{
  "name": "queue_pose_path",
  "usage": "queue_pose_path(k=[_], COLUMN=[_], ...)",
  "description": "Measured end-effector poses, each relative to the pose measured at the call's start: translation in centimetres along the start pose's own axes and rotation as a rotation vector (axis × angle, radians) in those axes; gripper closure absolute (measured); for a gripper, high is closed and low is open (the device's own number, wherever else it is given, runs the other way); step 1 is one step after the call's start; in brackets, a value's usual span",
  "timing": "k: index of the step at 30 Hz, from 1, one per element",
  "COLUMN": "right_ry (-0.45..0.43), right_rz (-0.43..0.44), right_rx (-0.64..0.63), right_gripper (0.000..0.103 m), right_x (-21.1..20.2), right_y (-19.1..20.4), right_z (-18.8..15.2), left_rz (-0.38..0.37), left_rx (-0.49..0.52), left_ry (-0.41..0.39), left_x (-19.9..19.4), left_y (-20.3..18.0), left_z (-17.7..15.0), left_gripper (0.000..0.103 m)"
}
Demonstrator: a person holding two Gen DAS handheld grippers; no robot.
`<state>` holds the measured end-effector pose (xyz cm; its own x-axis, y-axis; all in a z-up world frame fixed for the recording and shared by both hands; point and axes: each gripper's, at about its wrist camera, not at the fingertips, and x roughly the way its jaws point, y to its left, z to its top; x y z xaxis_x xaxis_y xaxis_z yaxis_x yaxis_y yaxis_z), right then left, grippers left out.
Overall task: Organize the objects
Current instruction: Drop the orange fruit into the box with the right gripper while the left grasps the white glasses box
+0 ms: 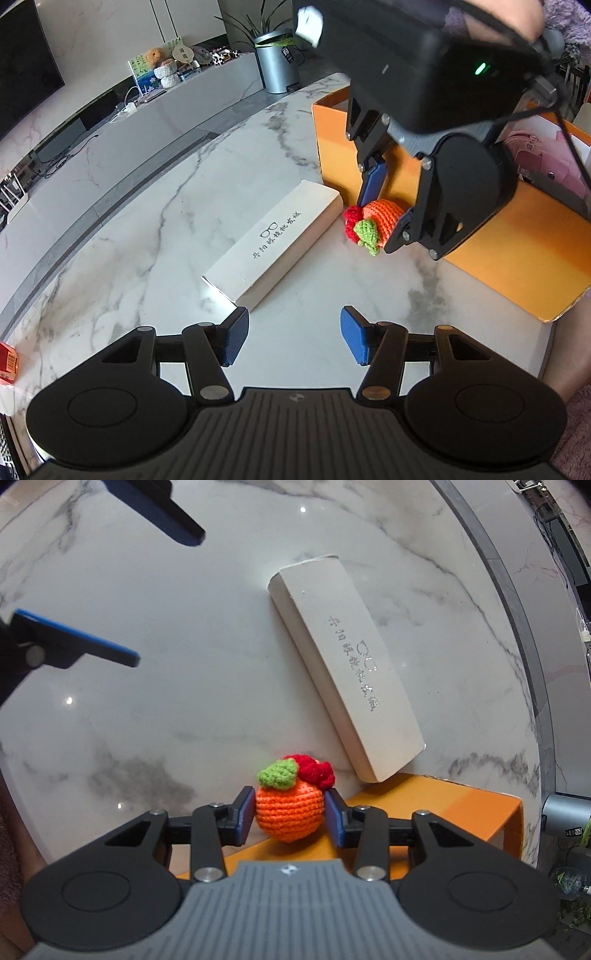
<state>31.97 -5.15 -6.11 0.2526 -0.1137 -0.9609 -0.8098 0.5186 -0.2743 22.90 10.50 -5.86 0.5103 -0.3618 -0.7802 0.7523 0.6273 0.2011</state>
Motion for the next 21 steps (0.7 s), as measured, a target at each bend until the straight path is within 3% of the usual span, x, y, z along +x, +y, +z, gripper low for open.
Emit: queue_pose_path(k=[8, 12, 17, 21], right_ry=[-0.225, -0.288, -0.272, -0.242], right_rz=[0.078, 0.084, 0.071, 0.123], right_rx=[0.131, 0.188, 0.267, 0.317], right_gripper=[0.061, 0.061, 0.061, 0.061], right_x=[-9.8, -13.4, -12.9, -10.6], right_y=[-2.1, -2.8, -4.2, -4.7], right_z=[-4.6, -7.4, -11.7, -14.4], left_rz=[-0.008, -0.003, -0.005, -0.002], left_rx=[0.157, 0.259, 0.344, 0.403], left_ry=[0.024, 0.065, 0.139, 0.209], left_x=[1.9, 3.7, 6.8, 9.6], left_y=[-0.5, -1.3, -1.7, -1.4], left_z=[3.3, 4.8, 6.0, 6.9], left_gripper=[0.03, 0.025, 0.024, 0.023])
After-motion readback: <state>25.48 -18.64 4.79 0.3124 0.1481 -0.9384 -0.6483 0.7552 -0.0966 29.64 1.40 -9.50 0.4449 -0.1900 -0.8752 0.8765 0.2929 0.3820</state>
